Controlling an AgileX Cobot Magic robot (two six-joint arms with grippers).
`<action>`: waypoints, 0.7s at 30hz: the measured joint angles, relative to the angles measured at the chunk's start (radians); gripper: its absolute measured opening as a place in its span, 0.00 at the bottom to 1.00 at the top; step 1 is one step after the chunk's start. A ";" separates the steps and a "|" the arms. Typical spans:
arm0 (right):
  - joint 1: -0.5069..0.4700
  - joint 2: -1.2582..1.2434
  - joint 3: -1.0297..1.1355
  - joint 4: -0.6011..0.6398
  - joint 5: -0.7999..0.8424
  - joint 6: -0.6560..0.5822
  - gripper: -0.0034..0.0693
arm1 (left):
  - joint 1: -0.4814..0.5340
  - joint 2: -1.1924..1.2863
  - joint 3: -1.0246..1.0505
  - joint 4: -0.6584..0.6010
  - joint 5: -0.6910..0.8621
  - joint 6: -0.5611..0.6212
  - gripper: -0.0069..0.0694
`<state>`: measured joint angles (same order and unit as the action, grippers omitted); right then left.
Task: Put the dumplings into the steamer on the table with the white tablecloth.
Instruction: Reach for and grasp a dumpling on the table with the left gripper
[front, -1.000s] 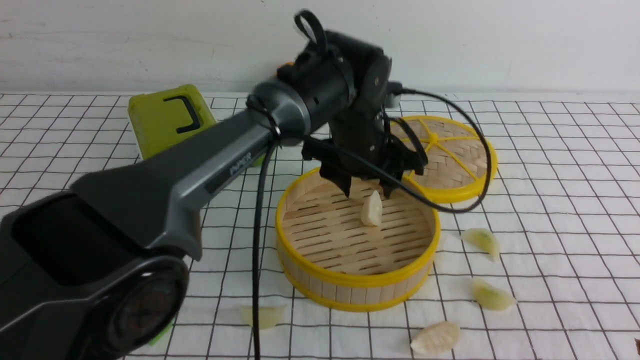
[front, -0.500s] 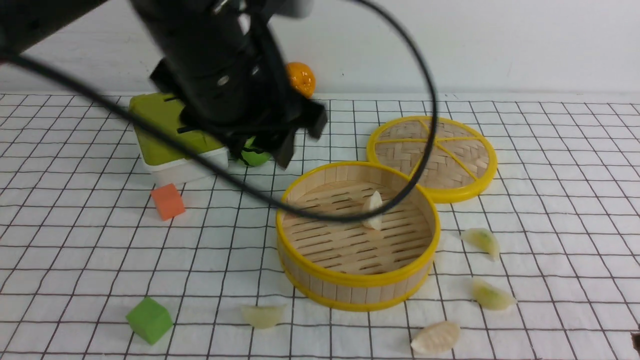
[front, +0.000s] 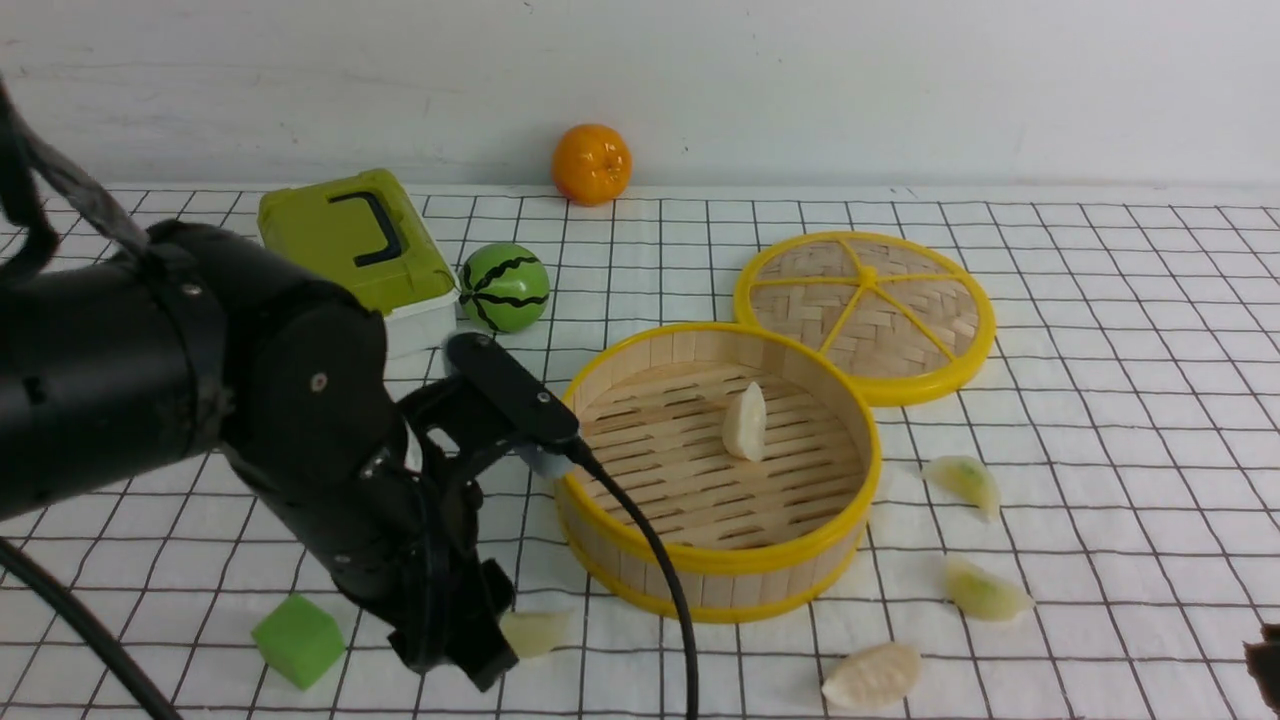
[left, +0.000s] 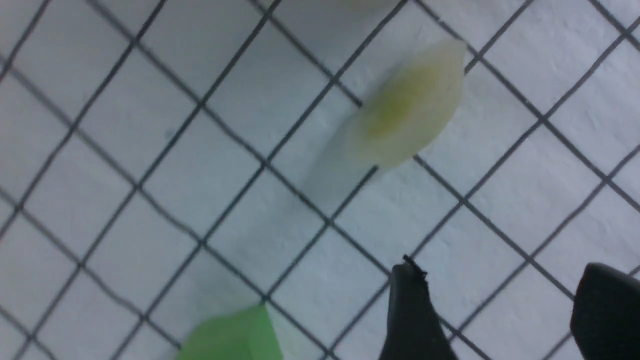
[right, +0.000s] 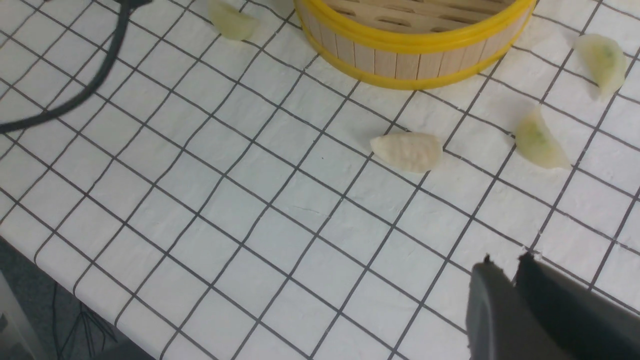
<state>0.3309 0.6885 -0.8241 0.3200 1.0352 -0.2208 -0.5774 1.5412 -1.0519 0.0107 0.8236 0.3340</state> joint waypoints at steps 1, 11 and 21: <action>0.000 0.000 0.000 0.002 0.002 0.000 0.14 | 0.000 0.017 0.000 -0.011 -0.024 0.042 0.64; 0.000 0.000 0.000 0.012 0.012 0.000 0.15 | 0.000 0.180 0.000 -0.038 -0.204 0.191 0.64; 0.000 0.000 0.000 0.012 0.013 0.000 0.15 | 0.000 0.275 0.000 -0.040 -0.253 0.191 0.50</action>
<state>0.3309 0.6885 -0.8241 0.3318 1.0479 -0.2208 -0.5774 1.8161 -1.0519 -0.0297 0.5701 0.5250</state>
